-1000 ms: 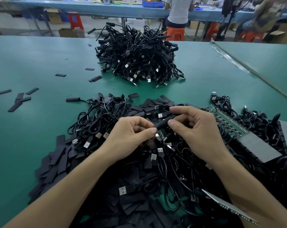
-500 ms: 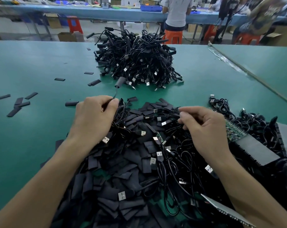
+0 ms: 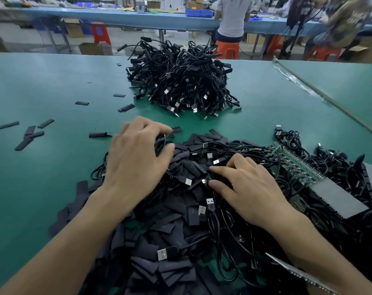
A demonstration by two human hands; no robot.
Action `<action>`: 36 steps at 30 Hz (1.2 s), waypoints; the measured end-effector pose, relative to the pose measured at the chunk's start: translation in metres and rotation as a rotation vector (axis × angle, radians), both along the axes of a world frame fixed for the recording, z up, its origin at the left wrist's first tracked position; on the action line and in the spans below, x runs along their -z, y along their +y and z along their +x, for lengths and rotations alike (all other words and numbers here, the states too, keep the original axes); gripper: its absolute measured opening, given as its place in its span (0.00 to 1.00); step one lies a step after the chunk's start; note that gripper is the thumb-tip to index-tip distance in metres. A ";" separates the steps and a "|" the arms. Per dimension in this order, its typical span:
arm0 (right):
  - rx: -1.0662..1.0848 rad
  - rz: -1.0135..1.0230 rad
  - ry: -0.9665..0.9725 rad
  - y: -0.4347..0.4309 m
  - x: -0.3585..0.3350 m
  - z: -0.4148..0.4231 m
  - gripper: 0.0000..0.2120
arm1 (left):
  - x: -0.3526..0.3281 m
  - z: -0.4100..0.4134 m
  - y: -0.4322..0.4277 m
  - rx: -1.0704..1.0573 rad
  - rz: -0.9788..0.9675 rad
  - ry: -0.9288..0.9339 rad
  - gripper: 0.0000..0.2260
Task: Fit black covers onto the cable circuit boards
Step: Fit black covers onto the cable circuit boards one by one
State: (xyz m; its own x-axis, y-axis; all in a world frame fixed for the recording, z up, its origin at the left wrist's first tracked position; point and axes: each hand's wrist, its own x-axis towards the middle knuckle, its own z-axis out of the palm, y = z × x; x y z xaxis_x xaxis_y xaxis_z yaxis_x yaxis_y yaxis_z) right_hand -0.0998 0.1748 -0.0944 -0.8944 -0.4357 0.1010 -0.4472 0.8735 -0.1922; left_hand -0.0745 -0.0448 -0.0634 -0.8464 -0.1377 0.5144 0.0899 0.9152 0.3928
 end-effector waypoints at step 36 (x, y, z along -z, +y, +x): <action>0.125 -0.683 0.007 -0.014 0.003 0.002 0.04 | 0.024 0.016 0.043 0.263 0.120 -0.300 0.09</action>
State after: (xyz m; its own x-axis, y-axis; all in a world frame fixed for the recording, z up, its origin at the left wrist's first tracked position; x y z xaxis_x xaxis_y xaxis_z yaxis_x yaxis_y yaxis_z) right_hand -0.0981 0.1609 -0.0969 -0.9321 -0.1665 0.3218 -0.3544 0.6031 -0.7146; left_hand -0.0588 -0.0018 -0.0873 -0.9705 0.0596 0.2336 0.1803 0.8226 0.5393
